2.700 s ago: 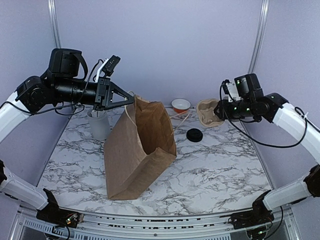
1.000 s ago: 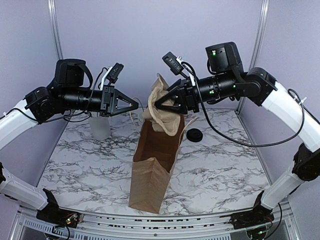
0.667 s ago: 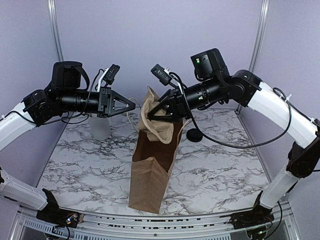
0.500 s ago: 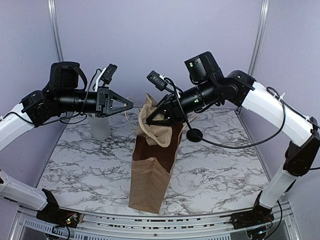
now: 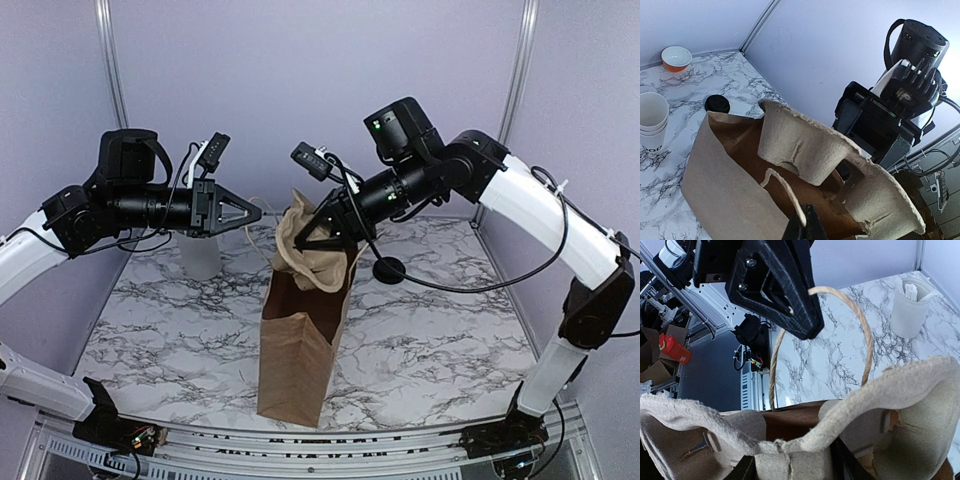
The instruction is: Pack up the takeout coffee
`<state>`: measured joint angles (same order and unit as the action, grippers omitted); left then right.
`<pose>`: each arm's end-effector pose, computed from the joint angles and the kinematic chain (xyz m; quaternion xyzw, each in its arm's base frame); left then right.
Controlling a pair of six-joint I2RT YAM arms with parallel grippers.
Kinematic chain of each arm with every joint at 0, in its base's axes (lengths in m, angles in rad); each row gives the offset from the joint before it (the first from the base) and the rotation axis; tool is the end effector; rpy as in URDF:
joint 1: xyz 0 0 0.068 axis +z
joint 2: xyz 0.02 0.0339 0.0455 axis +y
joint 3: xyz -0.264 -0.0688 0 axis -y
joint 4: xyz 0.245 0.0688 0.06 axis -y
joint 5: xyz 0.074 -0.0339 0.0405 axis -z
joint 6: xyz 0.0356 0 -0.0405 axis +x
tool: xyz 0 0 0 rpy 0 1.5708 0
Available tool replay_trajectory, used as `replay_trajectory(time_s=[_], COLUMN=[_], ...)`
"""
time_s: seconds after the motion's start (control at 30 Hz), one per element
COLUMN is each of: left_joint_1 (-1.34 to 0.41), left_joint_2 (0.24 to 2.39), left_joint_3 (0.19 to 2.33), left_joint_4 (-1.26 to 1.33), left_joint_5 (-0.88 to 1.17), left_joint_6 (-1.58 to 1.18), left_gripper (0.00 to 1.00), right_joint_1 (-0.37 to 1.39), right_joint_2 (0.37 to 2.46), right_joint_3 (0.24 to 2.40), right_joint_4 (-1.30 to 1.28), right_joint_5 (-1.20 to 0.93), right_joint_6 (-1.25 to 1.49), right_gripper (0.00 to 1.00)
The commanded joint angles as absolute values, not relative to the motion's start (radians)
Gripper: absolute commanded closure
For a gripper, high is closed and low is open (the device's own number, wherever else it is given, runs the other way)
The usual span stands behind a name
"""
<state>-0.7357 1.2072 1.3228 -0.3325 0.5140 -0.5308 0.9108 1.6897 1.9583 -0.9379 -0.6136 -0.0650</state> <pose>0.1848 -0.1909 0.4255 0.2355 0.7337 -0.5182 0.3711 0.1999 0.2910 0.4345 -0.5185 0.6963 0.4183 0.2671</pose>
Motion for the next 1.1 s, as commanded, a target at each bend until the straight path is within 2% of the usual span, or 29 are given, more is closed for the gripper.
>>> replay_trajectory(time_s=[0.0, 0.37, 0.73, 1.07], left_joint_1=[-0.726, -0.710, -0.708, -0.693], left_joint_2=[1.177, 1.176, 1.189, 1.192], left_joint_3=[1.312, 1.322, 1.351, 1.371], left_joint_4=[-0.298, -0.320, -0.374, -0.406], left_joint_5=[0.508, 0.523, 0.555, 0.518], left_joint_6=[-0.506, -0.486, -0.445, -0.434], left_gripper=[1.00, 1.00, 1.00, 1.00], right_joint_1=[0.915, 0.914, 0.899, 0.899], right_joint_2=[1.733, 1.769, 1.799, 1.746], right_joint_3=[2.017, 2.012, 2.033, 1.977], right_joint_4=[-0.981, -0.996, -1.028, -1.051], right_joint_5=[-0.611, -0.610, -0.464, -0.376], right_joint_6=[-0.073, -0.084, -0.094, -0.126], right_gripper=[0.60, 0.60, 0.60, 0.61])
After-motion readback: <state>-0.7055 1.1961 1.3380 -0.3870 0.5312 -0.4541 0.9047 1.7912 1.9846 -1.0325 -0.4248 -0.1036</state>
